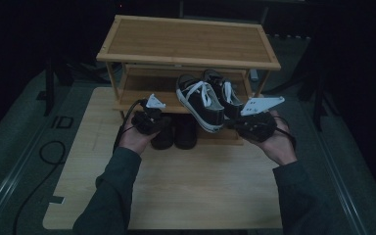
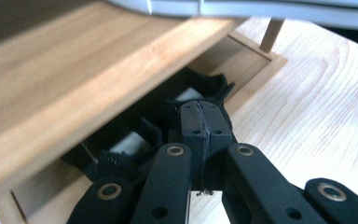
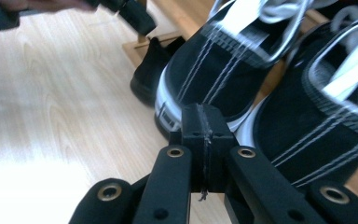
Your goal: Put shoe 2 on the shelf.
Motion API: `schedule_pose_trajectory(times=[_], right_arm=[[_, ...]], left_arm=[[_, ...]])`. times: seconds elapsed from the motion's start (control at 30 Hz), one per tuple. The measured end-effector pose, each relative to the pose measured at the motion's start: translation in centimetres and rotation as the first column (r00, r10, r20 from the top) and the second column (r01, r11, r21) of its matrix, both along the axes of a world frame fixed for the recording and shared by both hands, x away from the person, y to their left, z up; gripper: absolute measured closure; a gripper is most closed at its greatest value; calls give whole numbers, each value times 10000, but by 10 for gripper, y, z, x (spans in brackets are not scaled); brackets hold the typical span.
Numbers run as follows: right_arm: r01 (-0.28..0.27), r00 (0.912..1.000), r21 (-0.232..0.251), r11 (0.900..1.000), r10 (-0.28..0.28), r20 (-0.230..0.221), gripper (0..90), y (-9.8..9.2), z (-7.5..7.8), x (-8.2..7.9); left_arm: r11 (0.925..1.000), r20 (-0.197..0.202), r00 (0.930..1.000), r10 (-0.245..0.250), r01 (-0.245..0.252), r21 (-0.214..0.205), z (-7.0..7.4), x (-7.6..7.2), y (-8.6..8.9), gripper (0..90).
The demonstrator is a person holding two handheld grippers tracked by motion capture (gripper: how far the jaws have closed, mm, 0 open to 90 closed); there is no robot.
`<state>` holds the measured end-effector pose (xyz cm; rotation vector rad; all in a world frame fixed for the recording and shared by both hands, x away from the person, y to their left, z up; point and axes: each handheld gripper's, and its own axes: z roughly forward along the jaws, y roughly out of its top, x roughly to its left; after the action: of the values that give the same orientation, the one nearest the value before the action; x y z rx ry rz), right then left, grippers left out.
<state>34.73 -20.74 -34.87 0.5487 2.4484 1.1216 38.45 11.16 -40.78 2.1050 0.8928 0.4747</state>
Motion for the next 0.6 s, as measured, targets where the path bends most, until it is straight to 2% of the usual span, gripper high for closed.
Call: schedule_pose_trajectory(times=[0.13, 0.23, 0.37, 0.53, 0.6], right_arm=[[-219, 9996, -221, 9995, 215, -187, 897, 2, -8, -1], [-359, 9990, -350, 9987, 350, -283, 897, 4, -14, -2], [-472, 9983, -424, 9980, 457, -356, 896, 7, -19, -1], [-496, 9980, -375, 9981, 480, -408, 895, 9, -23, 1], [-482, 9980, -372, 9981, 466, -421, 895, 8, -22, 1]], left_arm=[[9999, 84, 9999, -128, 127, 114, 6, 6, -1, 900], [9997, 242, 9994, -240, 242, -66, 13, 8, -1, 900], [9999, 493, 9987, -109, 107, 50, 22, 13, -3, 900], [9995, 445, 9990, 98, -112, 306, 25, 28, -3, 900], [9995, 392, 9991, 185, -194, 231, 25, 33, -3, 900]])
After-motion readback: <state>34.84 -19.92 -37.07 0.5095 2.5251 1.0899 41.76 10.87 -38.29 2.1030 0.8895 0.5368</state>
